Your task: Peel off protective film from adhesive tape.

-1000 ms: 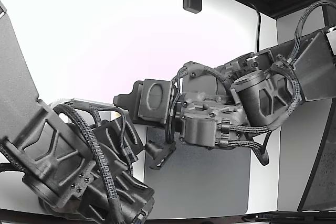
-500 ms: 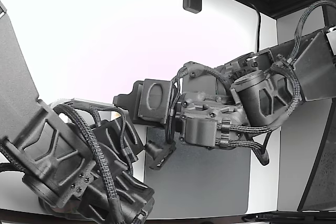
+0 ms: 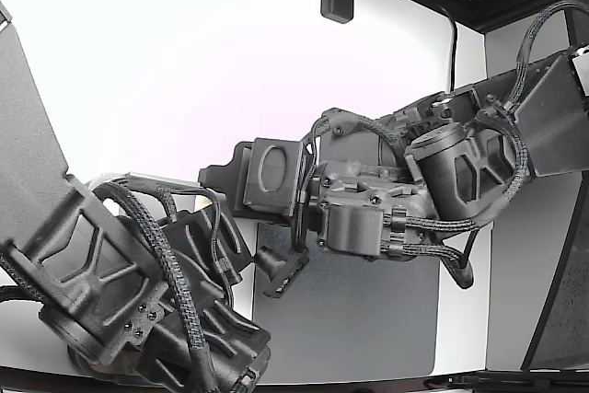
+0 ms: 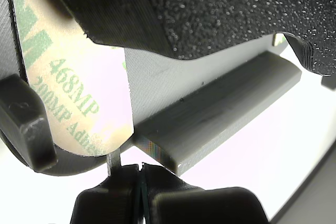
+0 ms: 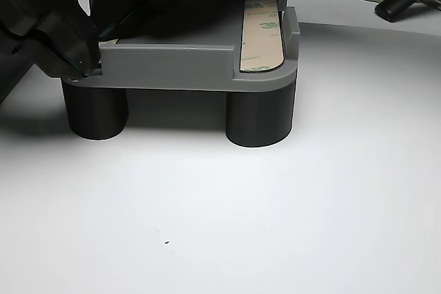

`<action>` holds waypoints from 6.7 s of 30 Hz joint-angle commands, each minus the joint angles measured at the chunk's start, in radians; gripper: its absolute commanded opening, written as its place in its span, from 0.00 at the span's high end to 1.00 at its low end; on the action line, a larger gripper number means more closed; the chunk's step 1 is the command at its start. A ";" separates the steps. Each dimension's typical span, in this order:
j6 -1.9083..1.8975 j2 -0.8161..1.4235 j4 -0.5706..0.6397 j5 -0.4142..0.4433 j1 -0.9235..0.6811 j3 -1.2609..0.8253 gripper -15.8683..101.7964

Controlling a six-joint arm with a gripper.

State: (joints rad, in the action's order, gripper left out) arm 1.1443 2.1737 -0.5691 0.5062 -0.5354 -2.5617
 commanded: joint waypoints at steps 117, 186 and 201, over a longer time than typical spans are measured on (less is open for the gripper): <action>-0.049 0.018 -0.081 0.026 -0.043 0.074 0.96; -0.104 -0.015 -0.147 -0.006 -0.046 0.081 0.96; -0.078 -0.032 -0.235 0.012 -0.046 0.170 0.96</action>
State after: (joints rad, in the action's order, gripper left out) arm 1.0630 2.1276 -0.7701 0.5108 -0.5906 -2.4559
